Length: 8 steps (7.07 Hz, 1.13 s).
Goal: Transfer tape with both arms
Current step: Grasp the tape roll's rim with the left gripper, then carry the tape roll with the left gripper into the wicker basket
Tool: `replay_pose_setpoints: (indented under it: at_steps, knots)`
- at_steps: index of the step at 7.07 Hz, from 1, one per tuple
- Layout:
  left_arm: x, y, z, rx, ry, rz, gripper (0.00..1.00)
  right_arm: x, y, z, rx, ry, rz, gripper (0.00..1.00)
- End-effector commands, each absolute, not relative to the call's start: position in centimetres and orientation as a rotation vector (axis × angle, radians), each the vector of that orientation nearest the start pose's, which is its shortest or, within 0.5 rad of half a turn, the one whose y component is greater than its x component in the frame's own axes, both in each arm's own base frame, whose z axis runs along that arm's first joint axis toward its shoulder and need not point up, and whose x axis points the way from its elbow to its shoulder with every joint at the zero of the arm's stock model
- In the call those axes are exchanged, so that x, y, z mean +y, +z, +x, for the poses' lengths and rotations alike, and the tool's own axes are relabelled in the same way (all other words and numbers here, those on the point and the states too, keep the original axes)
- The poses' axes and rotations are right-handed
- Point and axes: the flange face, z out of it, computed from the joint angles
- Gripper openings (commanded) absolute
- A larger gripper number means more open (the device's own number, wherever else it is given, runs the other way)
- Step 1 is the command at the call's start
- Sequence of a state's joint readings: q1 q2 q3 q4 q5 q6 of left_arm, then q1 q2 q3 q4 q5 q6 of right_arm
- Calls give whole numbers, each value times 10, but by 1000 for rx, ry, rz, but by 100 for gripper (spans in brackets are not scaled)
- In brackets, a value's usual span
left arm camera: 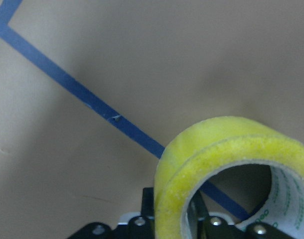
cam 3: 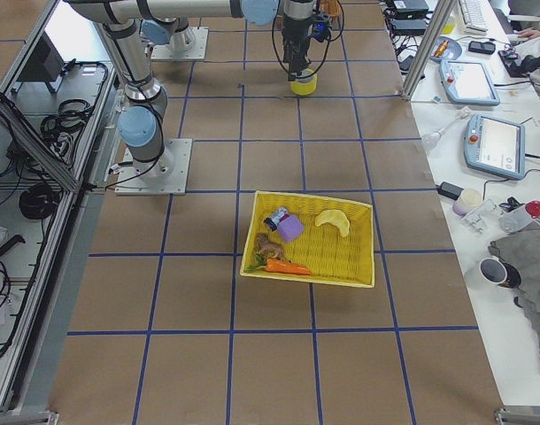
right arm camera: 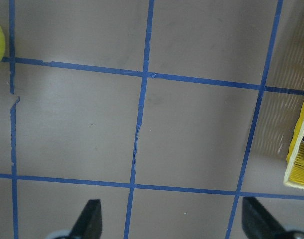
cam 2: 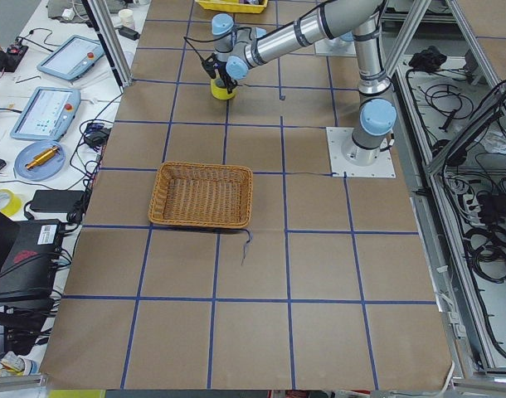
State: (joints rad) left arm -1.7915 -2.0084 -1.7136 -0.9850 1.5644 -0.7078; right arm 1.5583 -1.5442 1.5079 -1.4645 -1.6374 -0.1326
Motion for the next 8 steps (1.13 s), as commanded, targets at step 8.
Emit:
replay_pose_setpoints:
  at_steps: [8]
  knots:
    - [-640, 281, 275, 2950, -93, 493, 0, -492, 503, 120, 3203, 87, -195, 100]
